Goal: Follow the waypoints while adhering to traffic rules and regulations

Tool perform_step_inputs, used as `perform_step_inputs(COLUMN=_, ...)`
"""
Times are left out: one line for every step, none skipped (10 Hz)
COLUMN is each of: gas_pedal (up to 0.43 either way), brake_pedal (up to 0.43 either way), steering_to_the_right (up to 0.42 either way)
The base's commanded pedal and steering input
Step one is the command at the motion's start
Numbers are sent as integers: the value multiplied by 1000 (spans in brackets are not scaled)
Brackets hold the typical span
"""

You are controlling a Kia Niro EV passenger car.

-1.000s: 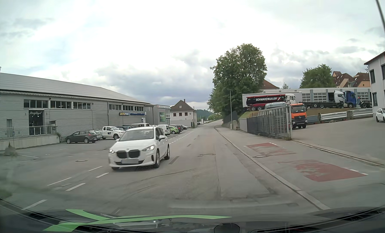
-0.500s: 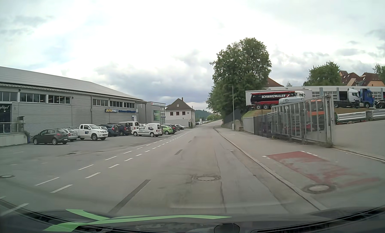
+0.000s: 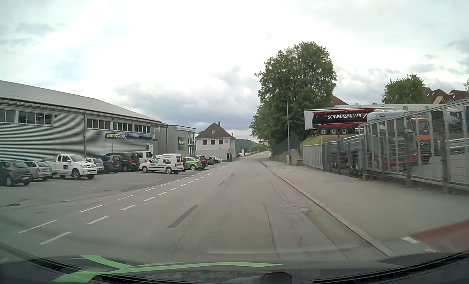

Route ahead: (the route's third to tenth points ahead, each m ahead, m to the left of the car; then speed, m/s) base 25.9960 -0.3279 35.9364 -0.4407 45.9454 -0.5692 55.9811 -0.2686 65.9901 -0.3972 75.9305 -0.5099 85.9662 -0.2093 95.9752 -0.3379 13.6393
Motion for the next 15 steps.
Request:
perform_step_inputs(gas_pedal=0, brake_pedal=0, steering_to_the_right=0)
perform_step_inputs(gas_pedal=0, brake_pedal=0, steering_to_the_right=0)
perform_step_inputs(gas_pedal=0, brake_pedal=0, steering_to_the_right=0)
perform_step_inputs(gas_pedal=0, brake_pedal=0, steering_to_the_right=0)
perform_step_inputs(gas_pedal=0, brake_pedal=0, steering_to_the_right=0)
perform_step_inputs(gas_pedal=0, brake_pedal=0, steering_to_the_right=0)
perform_step_inputs(gas_pedal=0, brake_pedal=0, steering_to_the_right=0)
perform_step_inputs(gas_pedal=0, brake_pedal=0, steering_to_the_right=0)
perform_step_inputs(gas_pedal=0, brake_pedal=0, steering_to_the_right=-2)
perform_step_inputs(gas_pedal=0, brake_pedal=0, steering_to_the_right=-4)
perform_step_inputs(gas_pedal=0, brake_pedal=0, steering_to_the_right=-7)
perform_step_inputs(gas_pedal=0, brake_pedal=0, steering_to_the_right=-9)
perform_step_inputs(gas_pedal=0, brake_pedal=0, steering_to_the_right=-9)
perform_step_inputs(gas_pedal=0, brake_pedal=0, steering_to_the_right=-9)
perform_step_inputs(gas_pedal=0, brake_pedal=0, steering_to_the_right=-8)
